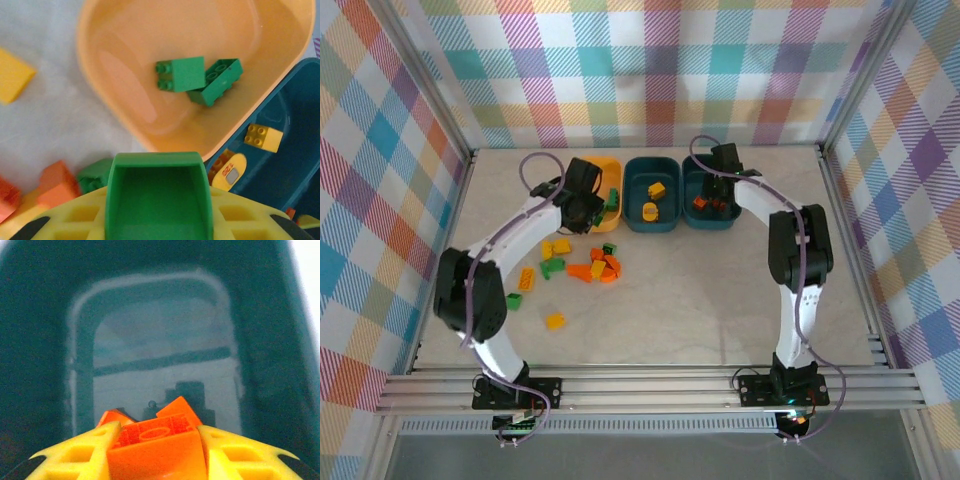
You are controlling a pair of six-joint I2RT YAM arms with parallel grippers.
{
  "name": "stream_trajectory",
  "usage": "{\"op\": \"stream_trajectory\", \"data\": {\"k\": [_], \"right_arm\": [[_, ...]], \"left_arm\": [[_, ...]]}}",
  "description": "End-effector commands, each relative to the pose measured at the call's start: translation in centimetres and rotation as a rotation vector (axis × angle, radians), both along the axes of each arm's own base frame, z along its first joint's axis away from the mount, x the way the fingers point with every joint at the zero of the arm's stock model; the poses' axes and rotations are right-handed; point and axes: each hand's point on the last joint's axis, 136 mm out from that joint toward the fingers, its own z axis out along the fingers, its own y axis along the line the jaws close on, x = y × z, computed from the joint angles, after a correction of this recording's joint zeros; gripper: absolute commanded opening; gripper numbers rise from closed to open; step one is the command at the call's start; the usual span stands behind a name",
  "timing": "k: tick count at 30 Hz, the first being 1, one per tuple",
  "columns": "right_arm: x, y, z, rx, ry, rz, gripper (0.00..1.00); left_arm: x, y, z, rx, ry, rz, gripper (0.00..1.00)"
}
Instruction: Sort the legos into containers by color
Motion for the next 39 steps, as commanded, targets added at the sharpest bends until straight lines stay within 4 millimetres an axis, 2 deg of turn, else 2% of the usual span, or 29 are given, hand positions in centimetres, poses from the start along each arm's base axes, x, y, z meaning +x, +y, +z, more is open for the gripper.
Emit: {"op": "stream_trajectory", "data": {"k": [1, 4, 8, 12, 13, 17, 19, 21, 23, 25, 26, 28, 30, 34, 36, 39], "right_arm": [[-0.3, 0.4, 0.6, 0.004, 0.049, 0.026, 0.59], [-0.3, 0.4, 2.4, 0.019, 0.012, 0.018, 0.74], [-1.7, 0.3, 6.2, 0.062, -0.062, 0.008, 0.81], [-5.0, 0.9, 9.8, 0.109, -0.128, 0.02, 0.83], [-6.2, 1.4, 9.8, 0.118, -0.129, 0.033, 0.84], [-10.9, 4.6, 9.5, 0.14, -0.131, 0.11, 0.85], [-13.3, 6.7, 8.8, 0.133, -0.122, 0.165, 0.85], [-15.6, 8.5, 8.1, 0.122, -0.118, 0.222, 0.85], [-17.7, 10.0, 7.6, 0.116, -0.106, 0.271, 0.85], [-19.6, 11.3, 7.0, 0.114, -0.086, 0.307, 0.86], [-20.3, 11.9, 6.7, 0.117, -0.077, 0.327, 0.86], [-22.0, 13.7, 6.3, 0.121, -0.06, 0.38, 0.85], [-23.5, 15.7, 5.9, 0.113, -0.048, 0.446, 0.83], [-25.8, 20.2, 4.4, 0.045, -0.028, 0.605, 0.75], [-26.0, 22.0, 3.5, 0.001, -0.024, 0.66, 0.75], [-25.1, 23.8, 2.6, -0.017, -0.01, 0.66, 0.76]], "left_arm": [[3.2, -0.5, -0.7, -0.01, 0.016, -0.11, 0.07], [5.4, -0.3, -3.0, 0.006, 0.081, -0.131, 0.11], [7.3, 0.8, -4.6, 0.076, 0.111, -0.129, 0.23], [9.6, 0.2, -5.0, 0.042, 0.085, -0.191, 0.33], [9.9, 0.0, -5.0, 0.034, 0.087, -0.21, 0.37], [10.6, -0.8, -2.3, 0.021, 0.004, -0.285, 0.64], [10.4, -0.5, -0.1, 0.04, -0.043, -0.31, 0.8], [9.7, -0.1, 2.7, 0.068, -0.099, -0.335, 0.9], [8.3, 0.6, 5.7, 0.088, -0.157, -0.356, 0.94], [5.8, 1.2, 8.1, 0.094, -0.225, -0.378, 0.97], [4.5, 1.7, 8.9, 0.1, -0.254, -0.375, 1.0], [0.8, 3.3, 9.2, 0.119, -0.289, -0.364, 1.0], [-3.0, 5.6, 8.4, 0.159, -0.266, -0.329, 1.0], [-11.0, 10.5, 5.5, 0.246, -0.165, -0.249, 1.0], [-14.2, 12.0, 4.2, 0.281, -0.14, -0.229, 1.0], [-18.0, 14.4, 2.7, 0.342, -0.099, -0.154, 1.0]]}}
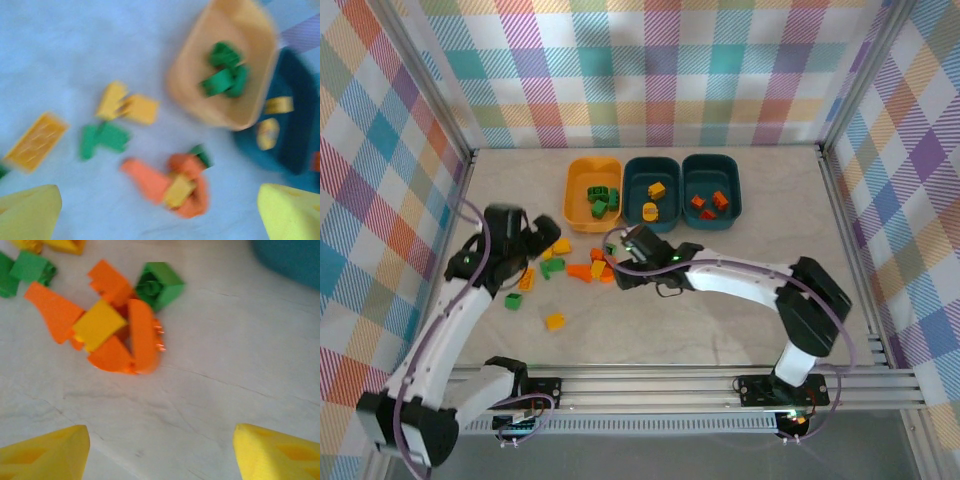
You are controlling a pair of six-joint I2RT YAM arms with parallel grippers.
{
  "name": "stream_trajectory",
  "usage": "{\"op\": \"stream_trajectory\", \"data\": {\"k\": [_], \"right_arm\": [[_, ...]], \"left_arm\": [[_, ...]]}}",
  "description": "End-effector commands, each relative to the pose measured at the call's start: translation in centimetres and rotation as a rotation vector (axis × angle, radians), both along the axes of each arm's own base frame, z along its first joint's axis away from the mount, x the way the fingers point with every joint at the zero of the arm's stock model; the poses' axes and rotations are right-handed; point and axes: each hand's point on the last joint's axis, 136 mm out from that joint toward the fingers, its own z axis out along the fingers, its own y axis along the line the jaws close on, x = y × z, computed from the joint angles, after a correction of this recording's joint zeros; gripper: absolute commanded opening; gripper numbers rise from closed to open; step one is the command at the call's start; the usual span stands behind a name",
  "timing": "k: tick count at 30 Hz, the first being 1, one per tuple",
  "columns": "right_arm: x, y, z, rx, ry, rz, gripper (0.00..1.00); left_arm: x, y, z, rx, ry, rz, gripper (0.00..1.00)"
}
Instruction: Sort the legos into containers by color
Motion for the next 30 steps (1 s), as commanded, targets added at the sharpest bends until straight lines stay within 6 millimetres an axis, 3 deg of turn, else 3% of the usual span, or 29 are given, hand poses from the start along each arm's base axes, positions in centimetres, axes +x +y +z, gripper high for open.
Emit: {"op": "stream_trajectory", "data": {"k": [1, 7, 12, 14, 21, 30], "right_arm": [[1.5, 1.4, -0.7, -0.037, -0.018, 0.0, 0.77], [4.0, 3.6, -1.6, -0.035, -0.035, -0.072, 0.78], [6.2, 6.1, -0.7, -0.006, -0.076, -0.078, 0.52], [6.8, 7.1, -1.0, 0.0, -0.072, -0.083, 0.48], [8.4, 8.3, -2.3, -0.034, -0.043, -0.159, 0.55], [8.3, 9.1, -4.2, -0.065, 0.015, -0.178, 0.49]], "left_arm": [[-4.2, 3.6, -2.3, 0.12, 0.087, 0.114, 1.0], [-7.0, 5.5, -2.4, 0.167, 0.083, 0.184, 1.0], [-8.0, 5.1, -3.5, 0.109, 0.096, 0.198, 1.0], [-8.1, 4.3, -4.3, 0.057, 0.107, 0.194, 1.0], [-8.6, 2.6, -6.1, -0.029, 0.161, 0.146, 1.0], [-8.9, 2.2, -6.3, -0.056, 0.152, 0.138, 1.0]]}}
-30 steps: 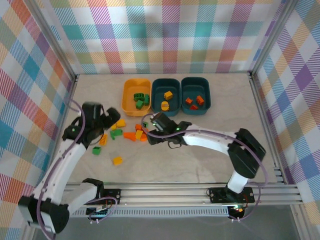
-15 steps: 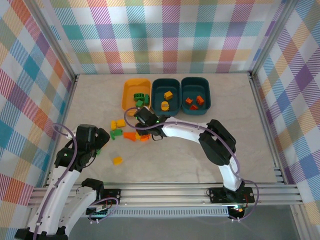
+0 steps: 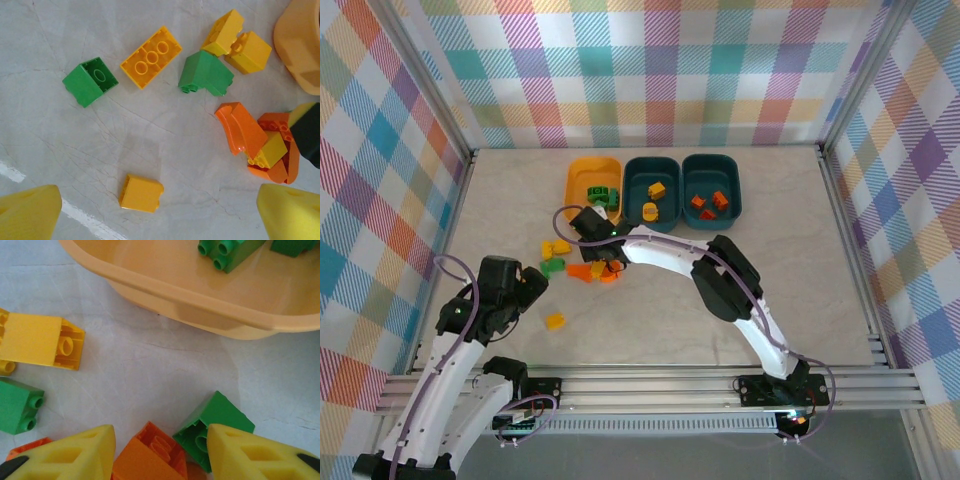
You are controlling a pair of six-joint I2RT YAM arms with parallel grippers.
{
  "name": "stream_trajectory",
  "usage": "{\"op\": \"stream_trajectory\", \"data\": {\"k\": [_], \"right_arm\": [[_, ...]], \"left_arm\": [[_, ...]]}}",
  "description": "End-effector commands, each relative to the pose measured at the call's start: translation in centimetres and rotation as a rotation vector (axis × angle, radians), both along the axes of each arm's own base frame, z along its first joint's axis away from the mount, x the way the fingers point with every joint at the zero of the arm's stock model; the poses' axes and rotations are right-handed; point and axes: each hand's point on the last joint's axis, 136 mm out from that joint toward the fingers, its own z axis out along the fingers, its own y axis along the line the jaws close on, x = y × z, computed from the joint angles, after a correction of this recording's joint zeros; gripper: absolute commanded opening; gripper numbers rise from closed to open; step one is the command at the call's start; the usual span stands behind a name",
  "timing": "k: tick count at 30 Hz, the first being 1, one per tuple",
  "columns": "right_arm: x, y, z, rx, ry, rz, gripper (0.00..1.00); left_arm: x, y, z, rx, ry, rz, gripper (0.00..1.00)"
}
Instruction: Sort the legos into containers by color
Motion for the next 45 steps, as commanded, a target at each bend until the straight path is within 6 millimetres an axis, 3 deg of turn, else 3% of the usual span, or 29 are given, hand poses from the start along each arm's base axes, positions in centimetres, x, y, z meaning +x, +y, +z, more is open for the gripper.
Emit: {"op": "stream_trajectory", "data": {"k": [1, 15, 20, 25, 29, 35, 45], "right_arm": [[-0.3, -0.2, -0.9, -0.023, 0.037, -0.024, 0.49], [-1.9, 1.7, -2.3, -0.042, 0.047, 0.039, 0.42], [-1.8, 1.4, -2.2, -0.053, 0.036, 0.041, 0.45], [-3.1, 2.5, -1.9, 0.02, 0.06, 0.122, 0.54], [-3.5, 2.1, -2.3, 0.007, 0.07, 0.142, 0.6], [-3.0, 1.4, -2.3, -0.026, 0.028, 0.134, 0.42], [-2.1, 1.8, 0.7, 0.012, -0.048, 0.148, 0.34]], "left_arm": [[-0.4, -0.1, -0.5, -0.019, 0.007, 0.009, 1.0], [-0.4, -0.1, -1.3, -0.025, 0.009, 0.009, 1.0], [-0.4, -0.1, -1.4, -0.02, 0.011, 0.008, 1.0], [-0.5, -0.2, -1.7, -0.023, 0.015, 0.005, 1.0], [-0.6, -0.1, -1.8, -0.02, 0.019, 0.007, 1.0], [-0.5, -0.3, -2.1, -0.031, 0.021, 0.006, 1.0], [-0.7, -0.3, -2.0, -0.037, 0.018, 0.01, 1.0]]}}
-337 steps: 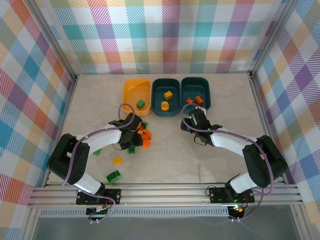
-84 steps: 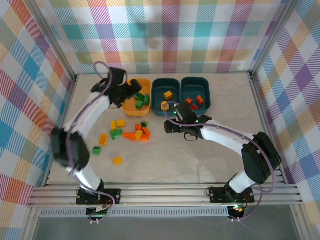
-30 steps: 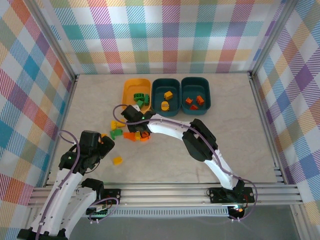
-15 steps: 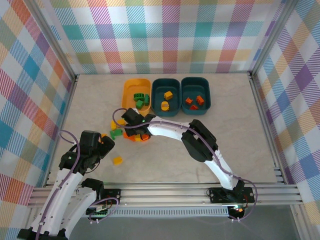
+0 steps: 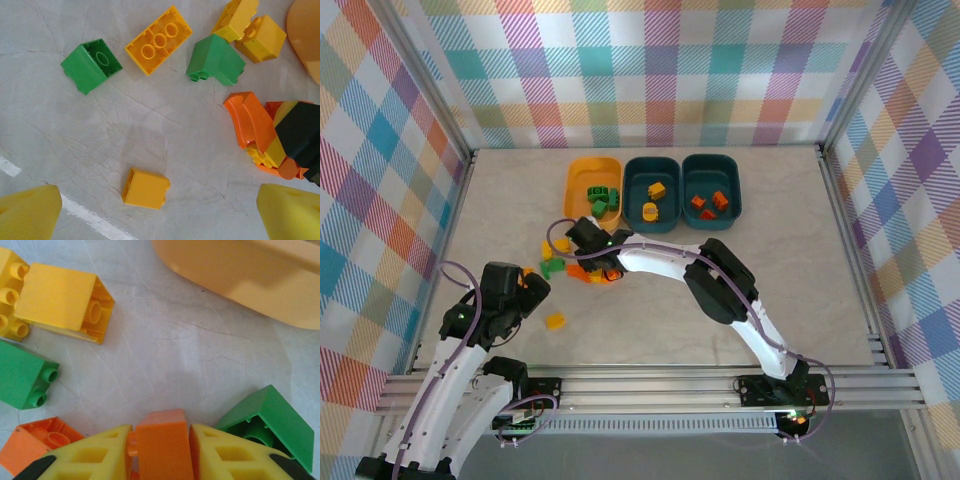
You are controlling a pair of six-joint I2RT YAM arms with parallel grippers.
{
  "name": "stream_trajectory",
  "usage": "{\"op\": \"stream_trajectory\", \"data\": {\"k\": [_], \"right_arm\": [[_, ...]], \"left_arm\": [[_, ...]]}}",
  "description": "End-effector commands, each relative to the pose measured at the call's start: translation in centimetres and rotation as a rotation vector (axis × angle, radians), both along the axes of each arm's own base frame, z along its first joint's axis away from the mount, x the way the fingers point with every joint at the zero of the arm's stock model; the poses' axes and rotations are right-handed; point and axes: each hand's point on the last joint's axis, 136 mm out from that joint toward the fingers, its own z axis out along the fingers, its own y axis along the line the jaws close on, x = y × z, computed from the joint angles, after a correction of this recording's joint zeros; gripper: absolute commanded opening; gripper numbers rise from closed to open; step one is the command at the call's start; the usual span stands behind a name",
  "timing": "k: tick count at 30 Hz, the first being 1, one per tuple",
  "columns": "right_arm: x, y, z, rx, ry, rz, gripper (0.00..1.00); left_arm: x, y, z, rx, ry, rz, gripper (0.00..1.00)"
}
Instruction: Sort the legos into containers by color
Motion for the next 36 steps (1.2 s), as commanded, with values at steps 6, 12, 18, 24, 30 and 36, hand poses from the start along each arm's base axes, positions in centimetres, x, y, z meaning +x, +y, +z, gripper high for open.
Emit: {"op": "stream_trajectory", "data": {"k": [6, 12, 18, 24, 30, 36], "right_arm": [[0.2, 0.0, 7.4, 0.113, -0.095, 0.021, 0.33], [4.2, -5.2, 13.0, 0.218, -0.147, -0.089, 0.32], [6.3, -10.2, 13.2, 0.21, -0.13, -0.137, 0.3], [5.1, -10.3, 11.5, 0.184, -0.137, -0.114, 0.31], [1.7, -4.6, 8.3, 0.111, -0.056, 0.143, 0.45], [0.6, -1.2, 4.1, 0.061, 0.026, 0.214, 0.46]], "left_arm": [[0.3, -0.6, 0.0, -0.04, -0.018, -0.009, 1.0], [1.0, -2.0, -0.4, -0.096, -0.022, -0.062, 1.0], [1.3, -2.6, -1.6, -0.109, 0.002, -0.083, 1.0], [1.8, -3.0, -1.7, -0.126, 0.0, -0.092, 1.0], [1.8, -3.0, -2.0, -0.119, 0.013, -0.095, 1.0], [1.3, -2.9, -2.4, -0.118, 0.031, -0.097, 1.0]]}}
